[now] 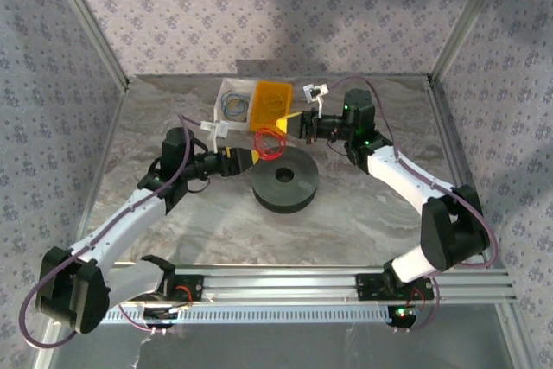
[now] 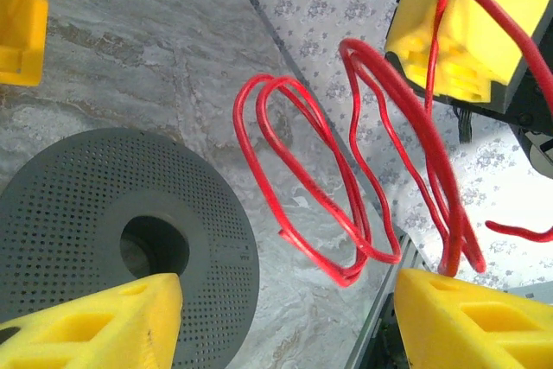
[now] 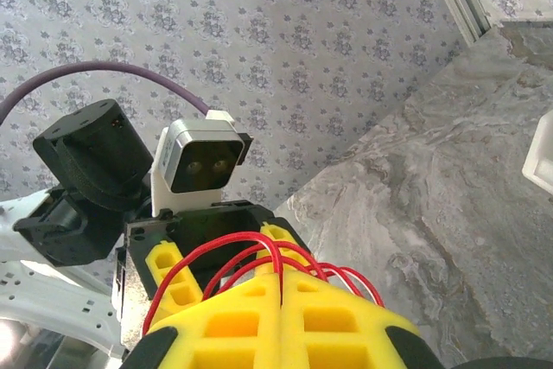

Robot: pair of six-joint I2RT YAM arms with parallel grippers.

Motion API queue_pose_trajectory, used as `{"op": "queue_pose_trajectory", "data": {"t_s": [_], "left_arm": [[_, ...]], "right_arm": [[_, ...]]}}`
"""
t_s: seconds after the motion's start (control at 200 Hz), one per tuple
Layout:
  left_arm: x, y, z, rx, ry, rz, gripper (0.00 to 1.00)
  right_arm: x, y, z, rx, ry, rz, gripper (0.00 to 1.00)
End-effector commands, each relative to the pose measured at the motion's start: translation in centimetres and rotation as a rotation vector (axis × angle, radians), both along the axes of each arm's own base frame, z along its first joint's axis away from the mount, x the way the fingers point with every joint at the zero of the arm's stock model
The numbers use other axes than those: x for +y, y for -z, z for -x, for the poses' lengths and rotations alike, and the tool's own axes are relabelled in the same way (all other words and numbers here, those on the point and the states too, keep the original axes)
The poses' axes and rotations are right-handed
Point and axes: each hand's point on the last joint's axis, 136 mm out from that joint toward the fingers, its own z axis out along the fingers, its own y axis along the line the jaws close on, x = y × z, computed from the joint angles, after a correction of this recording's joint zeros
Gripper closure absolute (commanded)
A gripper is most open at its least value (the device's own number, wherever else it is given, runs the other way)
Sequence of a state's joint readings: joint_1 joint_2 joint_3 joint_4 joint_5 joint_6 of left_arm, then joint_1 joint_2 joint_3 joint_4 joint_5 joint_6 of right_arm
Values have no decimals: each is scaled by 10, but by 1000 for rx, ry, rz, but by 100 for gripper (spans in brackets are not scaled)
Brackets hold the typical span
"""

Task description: Wrap the cables

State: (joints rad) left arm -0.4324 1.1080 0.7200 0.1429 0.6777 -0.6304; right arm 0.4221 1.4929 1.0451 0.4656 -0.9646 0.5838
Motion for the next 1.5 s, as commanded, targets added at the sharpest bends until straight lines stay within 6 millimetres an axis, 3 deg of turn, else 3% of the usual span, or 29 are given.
{"op": "queue_pose_trajectory", "data": {"t_s": [0.0,0.405,0.805,1.494], "left_arm": [[-7,-15,-2,-62,29,41,35],[-9,-18,-10,-84,11,72,44],[-8,-30,-18,-124,-17,110,50],[1,-26,-27,-107,-73,114,100]], "right_arm": [[4,-13,2,-29,-11,-36,100],[7,-13,-5,14,10,-89,100],[20,3,-6,55,-3,-94,100],[18,19,-9,79,4,-72,100]]}}
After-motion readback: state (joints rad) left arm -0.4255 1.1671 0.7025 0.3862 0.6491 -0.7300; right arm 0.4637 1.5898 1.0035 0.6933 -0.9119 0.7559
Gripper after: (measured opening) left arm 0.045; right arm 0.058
